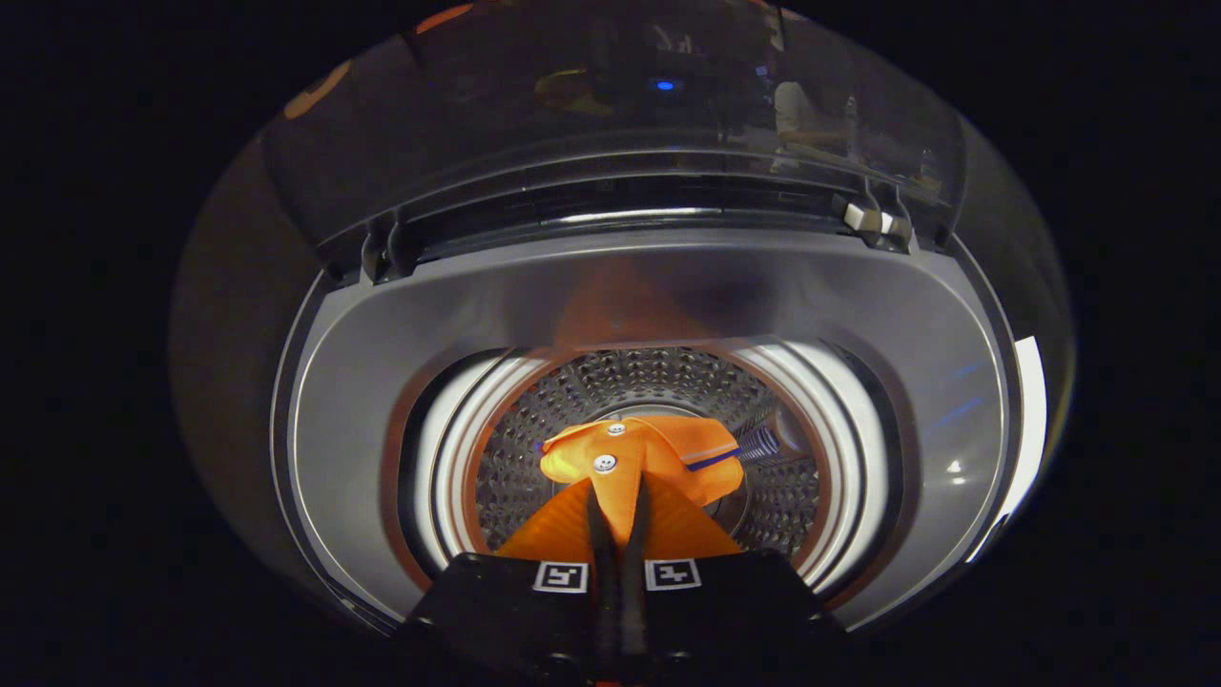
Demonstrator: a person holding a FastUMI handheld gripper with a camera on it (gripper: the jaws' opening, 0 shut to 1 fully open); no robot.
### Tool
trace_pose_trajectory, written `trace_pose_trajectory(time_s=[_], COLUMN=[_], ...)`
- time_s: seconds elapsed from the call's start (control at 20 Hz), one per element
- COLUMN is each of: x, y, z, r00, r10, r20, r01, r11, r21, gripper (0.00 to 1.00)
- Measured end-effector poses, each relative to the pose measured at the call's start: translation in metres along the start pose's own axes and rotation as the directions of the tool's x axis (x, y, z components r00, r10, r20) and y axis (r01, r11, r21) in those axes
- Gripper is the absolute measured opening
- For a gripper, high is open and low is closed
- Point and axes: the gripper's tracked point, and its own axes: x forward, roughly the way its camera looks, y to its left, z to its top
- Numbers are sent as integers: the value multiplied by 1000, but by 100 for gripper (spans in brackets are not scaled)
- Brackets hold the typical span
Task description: Put the clothes into the washing machine and then close the washing machine lid.
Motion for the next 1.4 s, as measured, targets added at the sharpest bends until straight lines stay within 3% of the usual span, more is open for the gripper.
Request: trace_pose_trajectory(time_s=[0.5, 0.8, 0.95, 1.2, 1.4], x=[1, 2, -2, -4, -8], y=[-1, -1, -4, -7, -3], z=[1, -1, 4, -3, -3], r00=[1000, 1000, 1000, 999, 999], r10=[-6, -8, -30, -44, -37], r20=[-13, -21, 2, -11, 6], r01=[6, 8, 30, 44, 37], r11=[1000, 1000, 1000, 999, 999], r21=[5, 13, -1, -14, -21], gripper=[11, 24, 49, 100, 99])
